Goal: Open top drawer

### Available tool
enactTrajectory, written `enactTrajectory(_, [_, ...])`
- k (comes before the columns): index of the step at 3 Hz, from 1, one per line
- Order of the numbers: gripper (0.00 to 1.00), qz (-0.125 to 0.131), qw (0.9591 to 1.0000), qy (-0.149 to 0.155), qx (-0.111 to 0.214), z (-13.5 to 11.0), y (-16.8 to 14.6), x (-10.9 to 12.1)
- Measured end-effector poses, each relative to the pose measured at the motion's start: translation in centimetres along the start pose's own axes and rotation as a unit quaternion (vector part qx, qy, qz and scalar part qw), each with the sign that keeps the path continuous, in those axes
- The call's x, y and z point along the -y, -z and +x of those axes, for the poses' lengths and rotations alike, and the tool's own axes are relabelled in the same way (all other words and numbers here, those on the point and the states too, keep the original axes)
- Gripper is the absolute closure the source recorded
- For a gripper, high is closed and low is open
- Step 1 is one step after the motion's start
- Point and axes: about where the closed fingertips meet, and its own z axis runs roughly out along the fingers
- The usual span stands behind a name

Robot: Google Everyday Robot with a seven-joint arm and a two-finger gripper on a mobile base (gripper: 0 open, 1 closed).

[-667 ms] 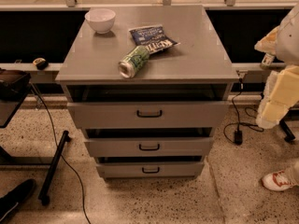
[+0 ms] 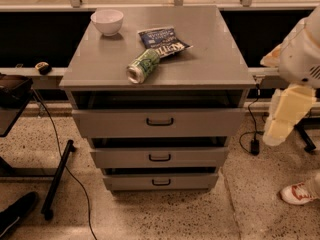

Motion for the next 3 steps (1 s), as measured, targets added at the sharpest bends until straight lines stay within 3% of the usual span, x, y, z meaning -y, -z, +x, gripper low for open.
enactTrajectory(1, [0.00, -0.013, 0.9997, 0.021, 0.000, 0.0, -5.6, -1.3])
enactTrajectory(2, [0.00, -0.011, 0.9991, 0.031, 0.028, 1.3, -10.0, -3.1])
enactTrajectory(3, [0.00, -0.002, 0.9988, 0.037, 0.032, 1.2, -10.3, -2.6])
